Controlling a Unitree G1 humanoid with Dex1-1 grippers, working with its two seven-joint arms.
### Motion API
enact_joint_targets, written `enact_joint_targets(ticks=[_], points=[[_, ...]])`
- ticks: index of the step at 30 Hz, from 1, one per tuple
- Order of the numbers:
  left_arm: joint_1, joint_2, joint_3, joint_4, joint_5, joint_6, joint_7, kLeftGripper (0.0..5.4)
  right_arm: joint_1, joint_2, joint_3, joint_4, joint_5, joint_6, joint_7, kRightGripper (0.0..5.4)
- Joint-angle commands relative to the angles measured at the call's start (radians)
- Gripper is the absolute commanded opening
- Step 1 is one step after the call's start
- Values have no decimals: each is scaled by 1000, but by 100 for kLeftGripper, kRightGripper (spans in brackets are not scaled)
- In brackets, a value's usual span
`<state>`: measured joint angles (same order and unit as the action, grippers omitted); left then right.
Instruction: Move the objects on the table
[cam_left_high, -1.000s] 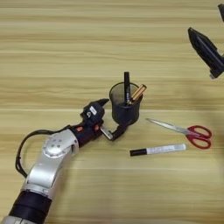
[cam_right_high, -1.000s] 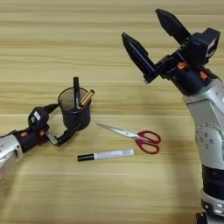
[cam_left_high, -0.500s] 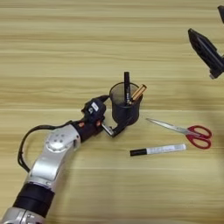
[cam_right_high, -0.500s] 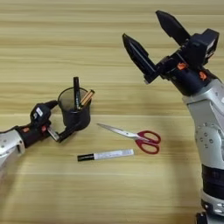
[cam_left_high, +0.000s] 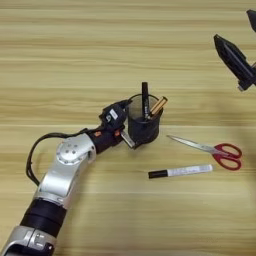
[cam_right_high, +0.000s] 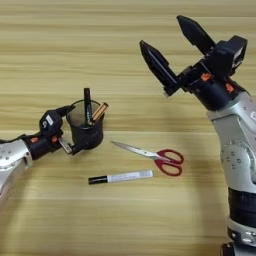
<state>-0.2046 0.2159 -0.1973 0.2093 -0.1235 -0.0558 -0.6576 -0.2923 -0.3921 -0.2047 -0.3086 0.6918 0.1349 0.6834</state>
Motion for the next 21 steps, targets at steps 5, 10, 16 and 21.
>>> enact_joint_targets(ticks=[5, 10, 16, 21], points=[[-40, -15, -8, 43, 15, -23, 0, 537, 3, -1, -4, -2, -9, -7, 1, 540], [-44, -20, -13, 53, 15, -28, -4, 537, 3, 1, -4, 0, -10, -9, 2, 540], [-46, -21, -15, 58, 14, -29, -9, 487, 2, 1, -6, 0, -9, -10, 0, 540], [-46, -21, -17, 58, 12, -30, -12, 471, 2, -1, -6, 2, -8, -14, 0, 540]])
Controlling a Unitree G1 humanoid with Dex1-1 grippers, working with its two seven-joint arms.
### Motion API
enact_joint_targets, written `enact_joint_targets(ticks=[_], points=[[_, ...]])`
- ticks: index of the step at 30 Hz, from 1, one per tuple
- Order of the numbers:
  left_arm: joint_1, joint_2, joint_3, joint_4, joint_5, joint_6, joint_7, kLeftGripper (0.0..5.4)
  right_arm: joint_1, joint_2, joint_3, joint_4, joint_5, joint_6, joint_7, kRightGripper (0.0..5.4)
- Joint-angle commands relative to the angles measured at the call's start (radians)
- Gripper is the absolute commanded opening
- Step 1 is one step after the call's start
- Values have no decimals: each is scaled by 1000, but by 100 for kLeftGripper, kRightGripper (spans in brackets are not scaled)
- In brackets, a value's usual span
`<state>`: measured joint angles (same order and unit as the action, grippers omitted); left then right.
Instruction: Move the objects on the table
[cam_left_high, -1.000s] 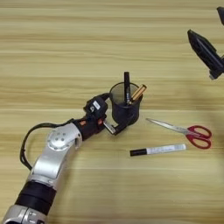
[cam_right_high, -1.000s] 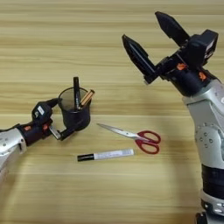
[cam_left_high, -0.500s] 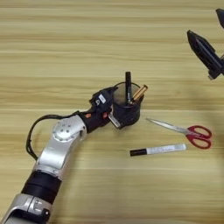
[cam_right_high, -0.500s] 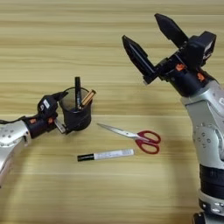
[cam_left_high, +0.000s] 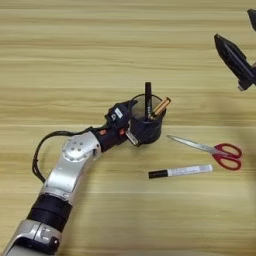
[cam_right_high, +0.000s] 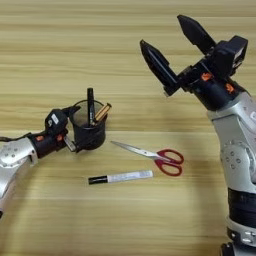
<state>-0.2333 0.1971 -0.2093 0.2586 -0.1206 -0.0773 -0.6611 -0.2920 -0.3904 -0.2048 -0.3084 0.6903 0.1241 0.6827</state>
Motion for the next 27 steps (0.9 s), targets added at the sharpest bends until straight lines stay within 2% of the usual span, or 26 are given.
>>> enact_joint_targets(ticks=[1, 19, 27], points=[[-16, -2, -5, 9, 9, -9, -10, 471, 1, -3, -6, 3, -6, -3, 1, 540], [-17, -2, 5, -10, -2, -14, -12, 471, 4, -2, -1, 27, -18, -13, 11, 540], [-15, 17, 19, -59, -15, 2, -25, 471, 33, -37, 31, 62, -46, -8, 108, 540]])
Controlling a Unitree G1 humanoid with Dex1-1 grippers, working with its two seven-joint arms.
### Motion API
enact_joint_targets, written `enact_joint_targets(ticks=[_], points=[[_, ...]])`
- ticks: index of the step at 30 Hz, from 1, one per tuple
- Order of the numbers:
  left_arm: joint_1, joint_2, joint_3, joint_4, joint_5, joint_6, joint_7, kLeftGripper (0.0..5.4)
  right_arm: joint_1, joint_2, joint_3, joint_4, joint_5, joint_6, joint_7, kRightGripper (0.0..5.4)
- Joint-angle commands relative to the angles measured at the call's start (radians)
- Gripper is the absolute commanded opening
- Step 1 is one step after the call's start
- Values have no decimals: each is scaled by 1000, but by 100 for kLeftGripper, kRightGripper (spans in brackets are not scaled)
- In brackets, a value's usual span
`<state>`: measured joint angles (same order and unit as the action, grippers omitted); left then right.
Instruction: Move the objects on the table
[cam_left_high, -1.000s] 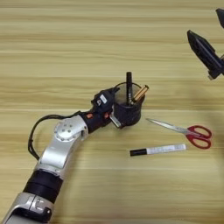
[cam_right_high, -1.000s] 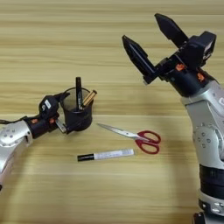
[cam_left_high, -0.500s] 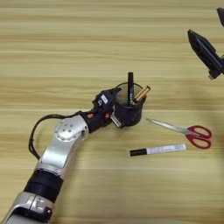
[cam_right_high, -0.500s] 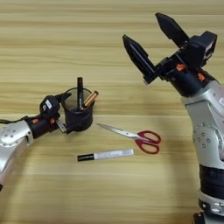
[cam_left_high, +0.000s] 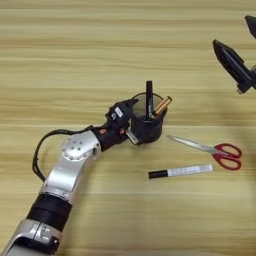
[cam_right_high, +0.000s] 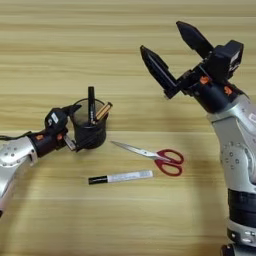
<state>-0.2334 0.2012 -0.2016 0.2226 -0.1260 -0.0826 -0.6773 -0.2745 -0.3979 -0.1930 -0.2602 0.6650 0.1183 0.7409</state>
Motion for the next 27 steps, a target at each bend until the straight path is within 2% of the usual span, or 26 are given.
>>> enact_joint_targets(ticks=[1, 6, 17, 27], points=[[-15, 16, 15, -25, -11, 9, -11, 471, 19, -34, 25, 16, -24, 0, 63, 540], [-2, 39, 30, -73, -29, 28, -33, 471, 34, -56, 44, 28, -33, 2, 124, 540], [21, 120, 72, -182, -81, 73, -92, 471, 72, -123, 104, 67, -73, 16, 269, 540], [39, 155, 87, -289, -148, 116, -143, 471, 109, -166, 160, 119, -137, -2, 356, 540]])
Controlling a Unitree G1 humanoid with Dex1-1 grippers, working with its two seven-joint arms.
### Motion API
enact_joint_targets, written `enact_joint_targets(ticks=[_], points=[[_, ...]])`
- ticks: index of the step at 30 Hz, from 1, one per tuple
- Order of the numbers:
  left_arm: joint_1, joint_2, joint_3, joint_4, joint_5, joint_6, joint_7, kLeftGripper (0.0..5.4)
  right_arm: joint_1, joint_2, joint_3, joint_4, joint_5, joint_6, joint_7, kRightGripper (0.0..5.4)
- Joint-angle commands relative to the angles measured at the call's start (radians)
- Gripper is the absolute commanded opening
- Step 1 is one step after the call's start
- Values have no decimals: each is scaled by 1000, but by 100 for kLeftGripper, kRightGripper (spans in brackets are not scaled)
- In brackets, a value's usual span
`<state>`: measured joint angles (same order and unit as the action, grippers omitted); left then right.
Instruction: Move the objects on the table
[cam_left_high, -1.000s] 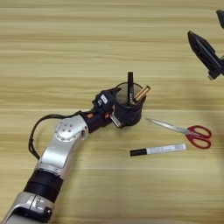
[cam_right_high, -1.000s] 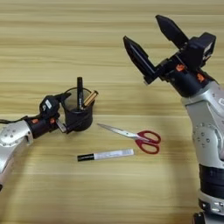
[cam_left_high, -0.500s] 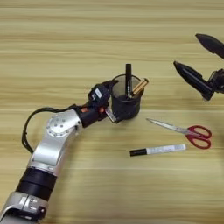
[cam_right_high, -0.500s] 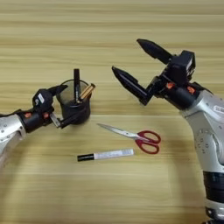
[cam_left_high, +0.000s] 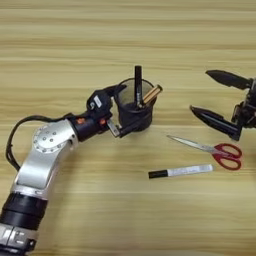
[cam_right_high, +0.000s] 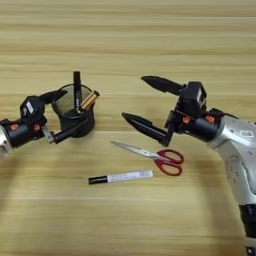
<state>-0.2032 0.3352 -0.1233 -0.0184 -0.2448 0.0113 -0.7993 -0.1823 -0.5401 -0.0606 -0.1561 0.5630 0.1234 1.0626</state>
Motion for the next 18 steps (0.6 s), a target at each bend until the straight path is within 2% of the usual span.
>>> enact_joint_targets(ticks=[1, 10, 18], points=[[10, 22, 10, -57, -35, 25, -25, 471, 20, -27, 35, 22, -48, -14, 40, 540], [52, 29, -18, -107, -56, 21, -72, 471, 21, -13, 79, 82, -147, -77, 34, 540], [80, 41, -48, -134, -67, -7, -142, 471, 19, 2, 107, 90, -178, -96, 23, 540]])
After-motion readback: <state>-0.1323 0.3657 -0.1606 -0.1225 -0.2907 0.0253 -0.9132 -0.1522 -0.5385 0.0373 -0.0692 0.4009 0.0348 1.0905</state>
